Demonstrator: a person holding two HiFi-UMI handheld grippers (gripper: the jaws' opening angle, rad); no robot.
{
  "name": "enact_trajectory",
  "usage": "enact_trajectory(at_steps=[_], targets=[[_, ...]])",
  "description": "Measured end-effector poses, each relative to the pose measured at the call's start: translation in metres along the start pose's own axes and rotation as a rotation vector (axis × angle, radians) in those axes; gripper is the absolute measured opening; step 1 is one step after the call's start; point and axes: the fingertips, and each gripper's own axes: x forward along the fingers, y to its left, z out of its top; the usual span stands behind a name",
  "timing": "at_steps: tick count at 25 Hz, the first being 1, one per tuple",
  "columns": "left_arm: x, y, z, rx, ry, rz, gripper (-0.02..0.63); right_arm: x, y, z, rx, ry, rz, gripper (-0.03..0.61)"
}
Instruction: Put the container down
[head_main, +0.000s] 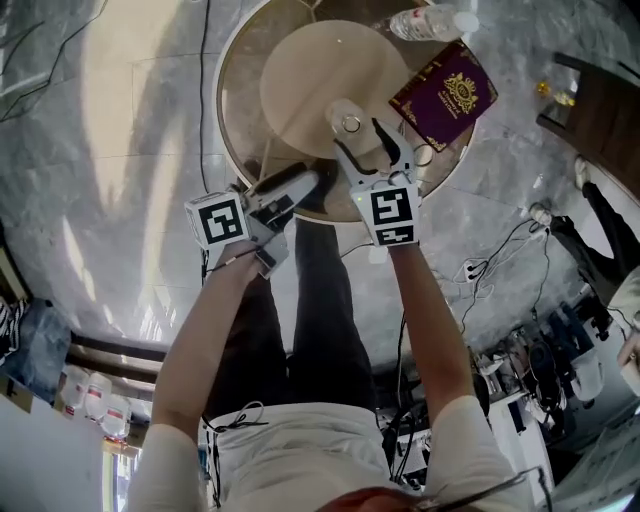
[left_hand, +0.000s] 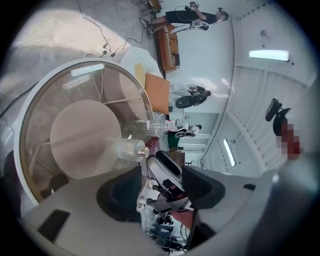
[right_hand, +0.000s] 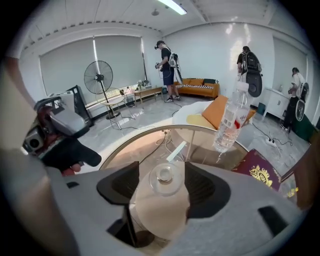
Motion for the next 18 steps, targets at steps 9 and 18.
enact_trajectory(at_steps=[9,18], targets=[[-0.020,-0.083,-0.005,0.092,0.064,-0.026,0.229,-0.080,0.049,0.047,-0.049,0.002,0.109,0.171],[-0.060,-0.186,-0.015,0.181,0.088,-0.112,0.193,-0.175,0.084,0.119,-0.014,-0.055,0.066,0.100]])
